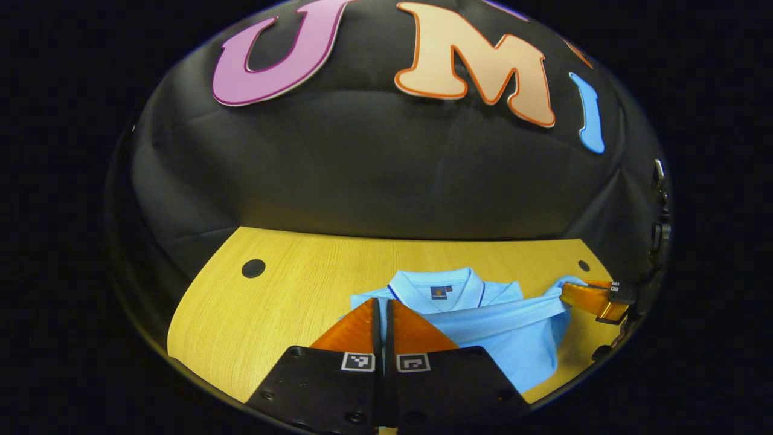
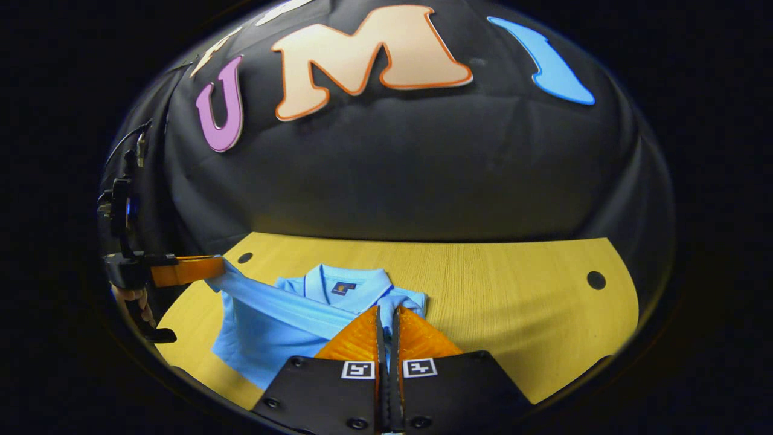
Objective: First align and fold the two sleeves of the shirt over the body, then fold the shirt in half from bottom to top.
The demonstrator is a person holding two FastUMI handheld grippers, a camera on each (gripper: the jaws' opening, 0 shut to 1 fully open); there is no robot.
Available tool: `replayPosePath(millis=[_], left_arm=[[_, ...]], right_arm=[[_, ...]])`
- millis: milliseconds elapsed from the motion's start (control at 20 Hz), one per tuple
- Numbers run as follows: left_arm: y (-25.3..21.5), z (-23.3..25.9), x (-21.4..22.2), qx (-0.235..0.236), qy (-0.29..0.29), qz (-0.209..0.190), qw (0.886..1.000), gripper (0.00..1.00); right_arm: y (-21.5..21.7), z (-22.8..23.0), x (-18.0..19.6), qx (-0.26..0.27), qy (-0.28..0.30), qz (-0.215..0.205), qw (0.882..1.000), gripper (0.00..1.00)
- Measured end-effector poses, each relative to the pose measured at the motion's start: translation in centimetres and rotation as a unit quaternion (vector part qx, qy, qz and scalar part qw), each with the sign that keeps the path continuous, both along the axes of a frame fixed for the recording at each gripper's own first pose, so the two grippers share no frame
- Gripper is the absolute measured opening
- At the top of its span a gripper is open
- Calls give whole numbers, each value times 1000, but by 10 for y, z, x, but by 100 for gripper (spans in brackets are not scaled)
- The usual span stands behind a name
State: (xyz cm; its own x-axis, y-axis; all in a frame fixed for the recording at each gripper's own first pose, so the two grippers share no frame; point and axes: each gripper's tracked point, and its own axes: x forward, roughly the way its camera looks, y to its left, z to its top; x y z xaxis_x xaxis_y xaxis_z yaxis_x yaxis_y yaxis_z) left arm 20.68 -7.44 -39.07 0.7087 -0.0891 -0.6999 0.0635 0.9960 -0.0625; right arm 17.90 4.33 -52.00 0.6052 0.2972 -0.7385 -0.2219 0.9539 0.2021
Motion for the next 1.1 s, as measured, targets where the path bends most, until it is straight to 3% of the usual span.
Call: replayPosePath(millis=[150,350,400,450,550,600,650,700,800,1100], left_arm=[[-2,-39,-1,-5,37,10,999,0],[9,-65,3,0,44,30,999,0],[20,-67,2,22,47,40,998,0],[23,-62,-1,28,49,46,997,0],[24,-32,-4,15,23,49,998,10],[22,-8,-3,3,-7,46,999,27],[23,22,-5,-4,-38,44,998,37],[29,56,-11,0,-72,46,996,65],[39,125,-28,12,-140,41,989,89],[45,280,-128,24,-271,1,962,92]], right_arm=[[-7,-48,-5,-21,27,-2,999,3],[-8,-69,-6,-31,42,-9,999,4],[-12,-66,-9,-36,45,-13,998,9],[-15,-61,-6,-43,32,-14,998,25],[-19,-26,3,-51,-12,-20,998,62],[-22,1,2,-51,-37,-24,998,81],[-23,32,3,-46,-66,-33,996,100],[-25,64,2,-41,-98,-42,994,100],[-29,137,-13,-35,-158,-54,985,99],[-23,314,-112,-23,-278,-74,958,98]])
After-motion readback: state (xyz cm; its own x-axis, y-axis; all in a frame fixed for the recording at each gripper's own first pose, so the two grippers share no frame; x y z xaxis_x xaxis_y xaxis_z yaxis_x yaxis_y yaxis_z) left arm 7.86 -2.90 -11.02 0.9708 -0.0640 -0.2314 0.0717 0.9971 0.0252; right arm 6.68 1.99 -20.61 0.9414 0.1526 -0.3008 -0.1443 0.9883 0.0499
